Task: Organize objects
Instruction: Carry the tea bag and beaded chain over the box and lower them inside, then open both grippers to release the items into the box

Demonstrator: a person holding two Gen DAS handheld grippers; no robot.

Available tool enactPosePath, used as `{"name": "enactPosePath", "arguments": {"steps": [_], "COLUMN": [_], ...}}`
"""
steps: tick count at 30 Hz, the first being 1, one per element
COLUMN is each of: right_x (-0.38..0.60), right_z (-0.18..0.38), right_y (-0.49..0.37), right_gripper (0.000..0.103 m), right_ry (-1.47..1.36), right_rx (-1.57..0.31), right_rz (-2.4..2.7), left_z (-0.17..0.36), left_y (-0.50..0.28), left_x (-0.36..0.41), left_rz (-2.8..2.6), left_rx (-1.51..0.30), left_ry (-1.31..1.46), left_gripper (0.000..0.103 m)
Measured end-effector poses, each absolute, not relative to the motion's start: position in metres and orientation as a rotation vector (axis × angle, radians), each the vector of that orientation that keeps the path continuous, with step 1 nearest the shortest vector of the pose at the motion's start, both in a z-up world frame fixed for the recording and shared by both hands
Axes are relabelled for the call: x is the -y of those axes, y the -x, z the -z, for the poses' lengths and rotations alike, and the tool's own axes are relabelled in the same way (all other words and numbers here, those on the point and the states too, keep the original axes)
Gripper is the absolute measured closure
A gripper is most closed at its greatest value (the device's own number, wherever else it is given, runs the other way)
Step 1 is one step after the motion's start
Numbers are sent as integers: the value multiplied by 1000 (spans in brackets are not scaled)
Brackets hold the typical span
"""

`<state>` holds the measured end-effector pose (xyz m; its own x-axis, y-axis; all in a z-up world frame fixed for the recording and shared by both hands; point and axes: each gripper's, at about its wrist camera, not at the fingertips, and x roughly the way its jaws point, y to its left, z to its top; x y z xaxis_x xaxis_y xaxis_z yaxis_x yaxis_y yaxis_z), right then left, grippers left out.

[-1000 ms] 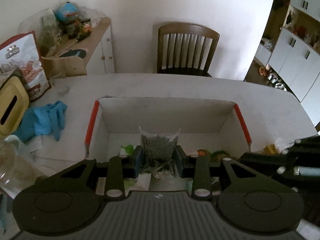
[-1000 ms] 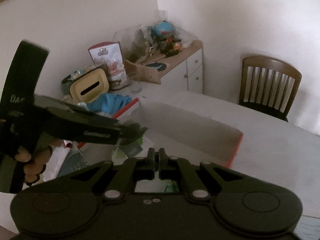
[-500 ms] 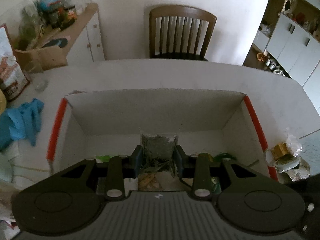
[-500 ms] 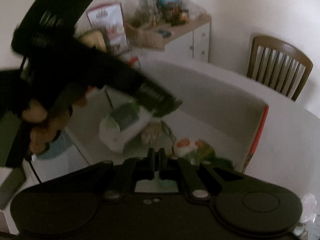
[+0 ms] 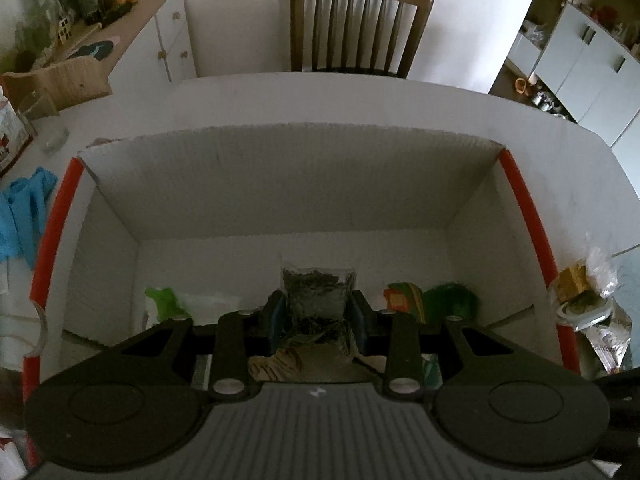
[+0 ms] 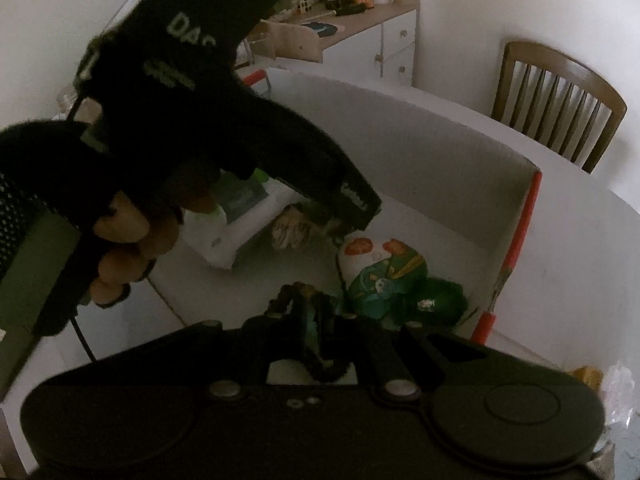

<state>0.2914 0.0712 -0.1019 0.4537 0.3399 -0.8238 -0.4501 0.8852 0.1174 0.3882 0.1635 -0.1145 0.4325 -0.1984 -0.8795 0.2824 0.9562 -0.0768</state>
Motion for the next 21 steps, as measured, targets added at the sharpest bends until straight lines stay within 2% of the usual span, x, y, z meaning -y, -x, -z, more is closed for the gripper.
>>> {"name": "enactPosePath", "arguments": {"steps": [5,9,21], "right_x": [-61,-54,-37], "right_z": [97,92,69], "right_y": [-291,-288,-272], "right_gripper": [89,80,53], "right_ry": [70,51,24], "right_rx": [-984,-970,-904], "right_rz": [-482,-476,-444], "left_z": [117,114,90], "left_y": [-386,-382,-362], "left_x": [-163,-165,-173], "left_rz": [298,301,301], "left_rx": [-1093,-1077,-1008], "left_ry": [-83,-65,-37], "left_gripper": [68,51,47]}}
